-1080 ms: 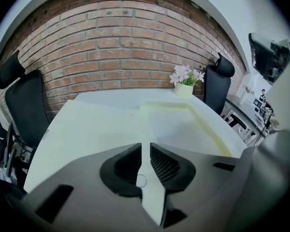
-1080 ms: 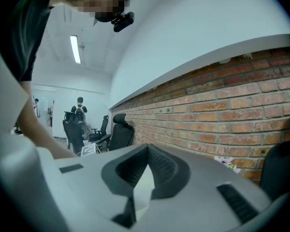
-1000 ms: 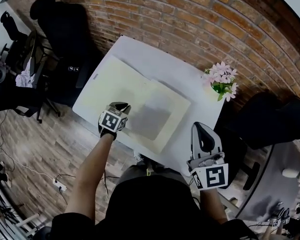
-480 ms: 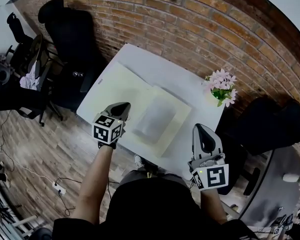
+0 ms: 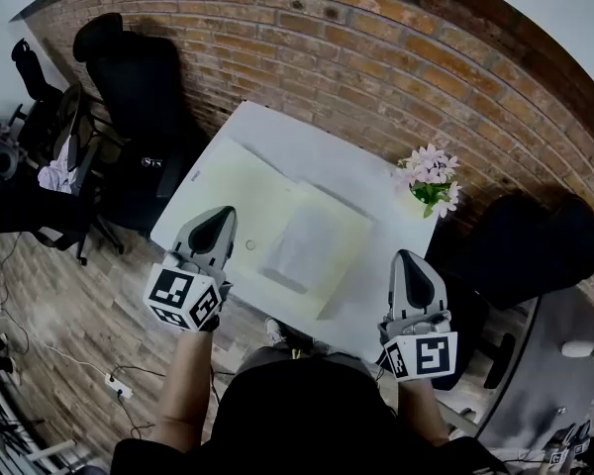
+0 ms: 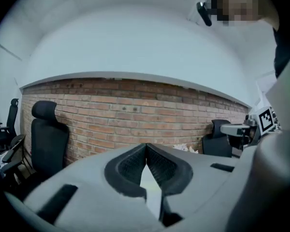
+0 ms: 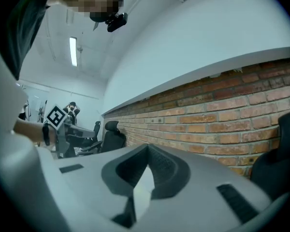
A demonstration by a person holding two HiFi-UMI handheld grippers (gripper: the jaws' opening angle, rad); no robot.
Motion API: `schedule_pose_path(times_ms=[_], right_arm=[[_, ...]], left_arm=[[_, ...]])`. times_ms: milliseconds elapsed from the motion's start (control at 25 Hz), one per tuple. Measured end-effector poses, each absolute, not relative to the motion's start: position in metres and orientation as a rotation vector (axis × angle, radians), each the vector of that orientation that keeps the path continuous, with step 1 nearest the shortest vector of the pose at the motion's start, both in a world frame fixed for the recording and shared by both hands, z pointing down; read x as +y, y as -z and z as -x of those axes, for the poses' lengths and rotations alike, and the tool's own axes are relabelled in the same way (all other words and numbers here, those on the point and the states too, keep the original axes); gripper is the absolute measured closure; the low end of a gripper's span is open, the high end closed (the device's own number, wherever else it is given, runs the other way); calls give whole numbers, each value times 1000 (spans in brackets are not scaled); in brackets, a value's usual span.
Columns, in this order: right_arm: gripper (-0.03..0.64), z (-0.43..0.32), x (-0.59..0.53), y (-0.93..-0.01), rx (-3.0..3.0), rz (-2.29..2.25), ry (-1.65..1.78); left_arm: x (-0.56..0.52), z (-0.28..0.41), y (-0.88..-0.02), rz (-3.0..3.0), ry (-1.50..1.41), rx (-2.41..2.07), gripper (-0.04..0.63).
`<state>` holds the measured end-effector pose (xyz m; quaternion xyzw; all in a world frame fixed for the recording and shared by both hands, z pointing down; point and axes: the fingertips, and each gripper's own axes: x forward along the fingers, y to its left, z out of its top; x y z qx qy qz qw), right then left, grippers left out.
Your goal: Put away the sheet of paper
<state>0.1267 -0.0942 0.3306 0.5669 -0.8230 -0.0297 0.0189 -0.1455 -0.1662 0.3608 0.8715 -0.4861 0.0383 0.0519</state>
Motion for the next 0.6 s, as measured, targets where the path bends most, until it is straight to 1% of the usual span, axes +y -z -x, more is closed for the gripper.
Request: schedule_pose_path(times_ms=[320, 600], right_arm=[[603, -151, -91, -321, -2495, -1867, 105], [603, -173, -89, -317, -2418, -1960, 92]], left_arm=[[-125, 137, -289, -2826, 48, -1507, 569], [-99, 134, -277, -2840, 136, -1529, 569]])
